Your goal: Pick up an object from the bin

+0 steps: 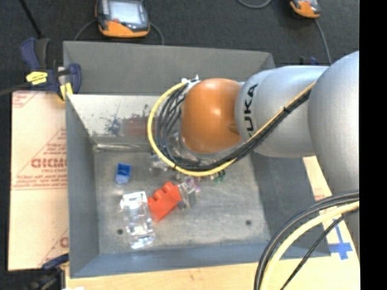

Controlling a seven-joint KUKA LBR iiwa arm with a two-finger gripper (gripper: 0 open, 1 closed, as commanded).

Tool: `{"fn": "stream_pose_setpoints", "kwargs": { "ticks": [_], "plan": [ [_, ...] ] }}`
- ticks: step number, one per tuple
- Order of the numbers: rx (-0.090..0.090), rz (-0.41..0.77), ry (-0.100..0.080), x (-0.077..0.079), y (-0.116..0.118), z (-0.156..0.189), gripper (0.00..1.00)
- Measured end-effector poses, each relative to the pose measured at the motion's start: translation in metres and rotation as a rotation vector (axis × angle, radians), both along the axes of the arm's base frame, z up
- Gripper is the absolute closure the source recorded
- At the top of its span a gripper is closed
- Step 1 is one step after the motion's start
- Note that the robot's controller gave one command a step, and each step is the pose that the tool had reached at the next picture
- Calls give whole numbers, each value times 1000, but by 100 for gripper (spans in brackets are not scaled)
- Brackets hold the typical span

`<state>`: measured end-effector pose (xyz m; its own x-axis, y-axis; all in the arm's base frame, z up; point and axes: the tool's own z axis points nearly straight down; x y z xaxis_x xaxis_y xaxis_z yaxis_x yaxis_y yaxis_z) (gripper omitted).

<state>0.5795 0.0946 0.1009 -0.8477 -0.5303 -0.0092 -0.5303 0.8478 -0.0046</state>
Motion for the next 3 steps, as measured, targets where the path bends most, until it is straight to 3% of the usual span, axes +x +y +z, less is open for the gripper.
{"fn": "stream_pose_setpoints", "kwargs": {
  "ticks": [1, 2, 3],
  "plan": [
    [-4, 108, 9, 0, 0, -31, 0],
    [-1, 102, 7, 1, 1, -30, 0],
    [0, 99, 8, 0, 1, -30, 100]
  ]
}}
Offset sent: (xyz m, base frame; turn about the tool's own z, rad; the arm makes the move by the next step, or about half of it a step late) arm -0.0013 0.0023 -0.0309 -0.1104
